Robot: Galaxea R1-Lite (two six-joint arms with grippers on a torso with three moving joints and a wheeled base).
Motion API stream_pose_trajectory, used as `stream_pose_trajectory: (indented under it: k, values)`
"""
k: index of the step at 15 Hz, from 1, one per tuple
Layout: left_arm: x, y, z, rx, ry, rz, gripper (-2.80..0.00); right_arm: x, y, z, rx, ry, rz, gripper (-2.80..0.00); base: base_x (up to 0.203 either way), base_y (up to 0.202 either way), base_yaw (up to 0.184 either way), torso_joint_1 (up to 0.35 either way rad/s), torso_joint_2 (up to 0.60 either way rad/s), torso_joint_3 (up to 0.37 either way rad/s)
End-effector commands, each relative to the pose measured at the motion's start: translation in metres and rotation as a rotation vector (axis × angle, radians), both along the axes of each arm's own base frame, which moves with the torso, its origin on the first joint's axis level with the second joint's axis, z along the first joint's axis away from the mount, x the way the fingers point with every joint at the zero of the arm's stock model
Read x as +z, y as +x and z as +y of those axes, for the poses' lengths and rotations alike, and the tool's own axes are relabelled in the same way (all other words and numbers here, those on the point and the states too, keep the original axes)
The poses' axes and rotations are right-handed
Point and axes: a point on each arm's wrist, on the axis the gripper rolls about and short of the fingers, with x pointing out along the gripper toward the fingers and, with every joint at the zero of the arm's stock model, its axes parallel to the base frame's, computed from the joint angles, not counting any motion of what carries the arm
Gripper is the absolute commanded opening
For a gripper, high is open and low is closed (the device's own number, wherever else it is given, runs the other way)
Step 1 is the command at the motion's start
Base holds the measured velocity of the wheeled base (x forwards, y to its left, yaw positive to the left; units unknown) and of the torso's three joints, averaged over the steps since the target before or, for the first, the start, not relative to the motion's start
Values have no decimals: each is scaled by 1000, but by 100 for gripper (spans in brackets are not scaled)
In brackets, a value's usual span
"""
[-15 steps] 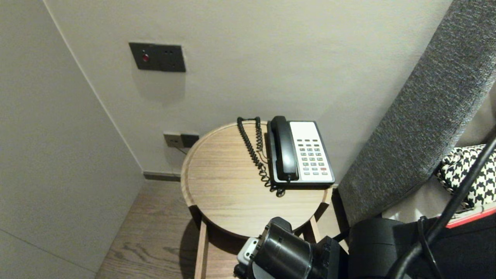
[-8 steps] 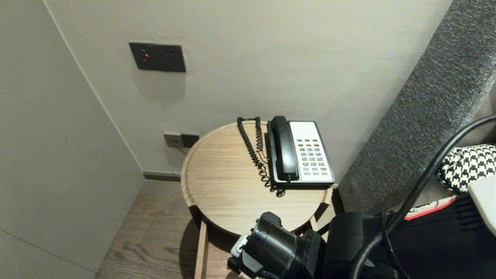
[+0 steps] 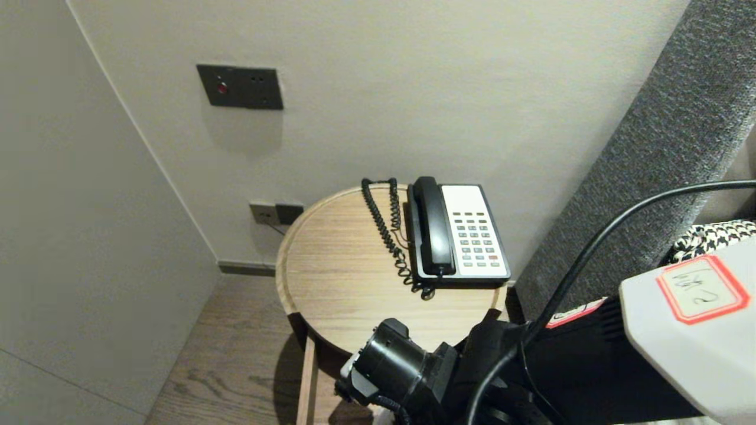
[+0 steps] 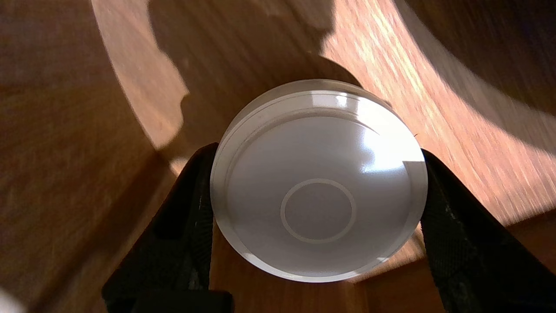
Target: Put the remote controls on the table in the drawer one by one
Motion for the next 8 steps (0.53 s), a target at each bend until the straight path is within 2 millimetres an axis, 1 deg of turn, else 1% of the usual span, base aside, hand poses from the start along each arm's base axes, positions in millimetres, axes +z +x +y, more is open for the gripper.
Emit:
stream_pose_trajectory:
  k: [1,3,8]
  values:
    - [0,0,0,1,0,-1,-280,-13,4,4,-8,-20,13,-280,0,0,0,0,0,0]
    - [0,0,0,2,0,-1,-280,-15,10,3,-20,-22,12,-280,0,0,0,0,0,0]
    - [0,0,0,1,0,-1,-280,-14,11,5,-21,-16,10,-280,0,0,0,0,0,0]
